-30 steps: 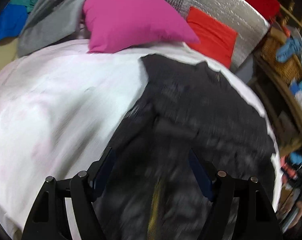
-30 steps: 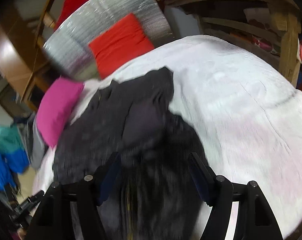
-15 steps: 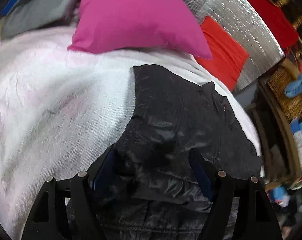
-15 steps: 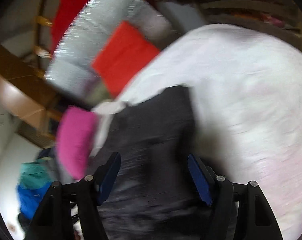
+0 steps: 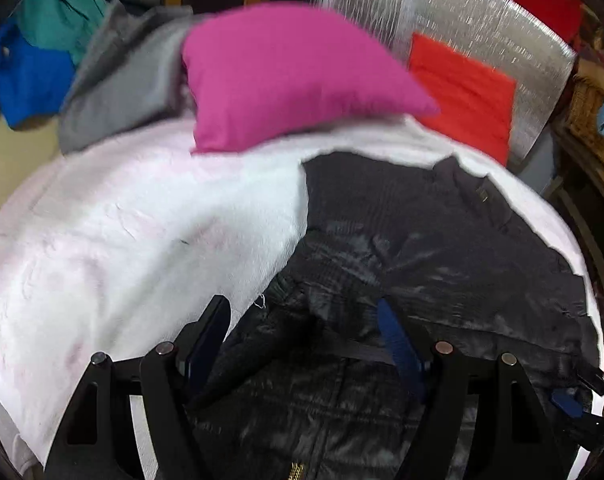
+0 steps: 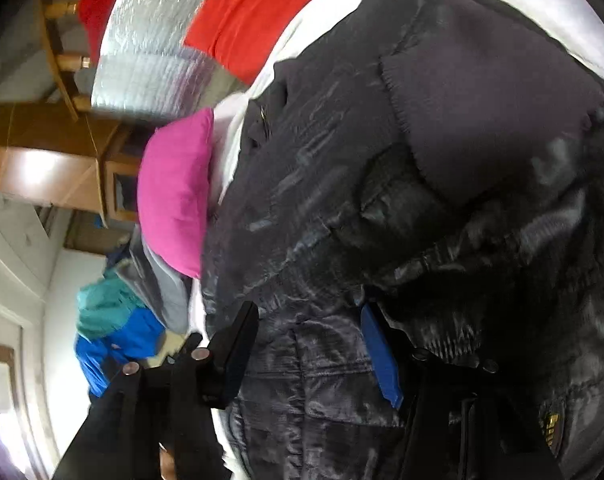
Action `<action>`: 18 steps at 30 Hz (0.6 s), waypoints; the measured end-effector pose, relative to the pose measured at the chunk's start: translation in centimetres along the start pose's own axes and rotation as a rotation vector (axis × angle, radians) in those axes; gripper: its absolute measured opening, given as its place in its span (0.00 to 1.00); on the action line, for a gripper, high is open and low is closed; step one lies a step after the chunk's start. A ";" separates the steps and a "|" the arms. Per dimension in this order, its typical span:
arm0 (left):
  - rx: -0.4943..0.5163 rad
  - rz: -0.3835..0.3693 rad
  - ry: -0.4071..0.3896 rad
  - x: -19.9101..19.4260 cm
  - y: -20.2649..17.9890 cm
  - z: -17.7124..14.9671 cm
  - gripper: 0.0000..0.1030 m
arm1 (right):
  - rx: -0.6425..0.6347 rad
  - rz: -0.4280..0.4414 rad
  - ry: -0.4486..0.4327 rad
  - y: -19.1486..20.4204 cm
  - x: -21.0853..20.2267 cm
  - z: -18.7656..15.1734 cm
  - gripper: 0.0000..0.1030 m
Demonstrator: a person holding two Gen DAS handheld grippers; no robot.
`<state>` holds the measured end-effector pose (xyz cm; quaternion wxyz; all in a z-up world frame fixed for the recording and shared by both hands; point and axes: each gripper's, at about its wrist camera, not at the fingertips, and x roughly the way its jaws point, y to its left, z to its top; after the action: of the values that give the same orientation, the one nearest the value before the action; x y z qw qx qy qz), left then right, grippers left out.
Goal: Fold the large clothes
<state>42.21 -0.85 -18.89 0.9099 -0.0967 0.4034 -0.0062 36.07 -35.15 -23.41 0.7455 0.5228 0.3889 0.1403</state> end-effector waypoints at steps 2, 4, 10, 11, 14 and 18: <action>0.018 -0.069 -0.004 -0.8 -0.6 -0.2 0.77 | -0.016 -0.008 0.013 0.3 0.0 -0.6 0.56; 0.020 -0.168 0.043 -0.8 -1.4 -0.9 0.77 | -0.012 -0.024 0.033 0.2 0.8 -1.1 0.56; -0.062 -0.319 0.297 3.3 -3.2 -2.4 0.78 | 0.058 -0.072 0.044 -0.9 3.2 -0.7 0.58; -0.072 -0.334 0.354 4.6 -3.6 -2.7 0.78 | 0.070 -0.066 0.031 -0.9 3.5 -0.4 0.58; -0.130 -0.334 0.379 6.2 -3.4 -2.5 0.78 | 0.095 -0.056 -0.025 -0.9 3.4 0.6 0.60; -0.237 -0.379 0.355 7.4 -2.1 -1.3 0.78 | 0.137 -0.033 -0.091 -1.4 3.5 1.4 0.60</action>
<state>46.42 -3.81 -24.77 0.7898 -0.2735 0.5292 -0.1460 39.07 -34.54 -25.96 0.7272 0.5717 0.3720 0.0774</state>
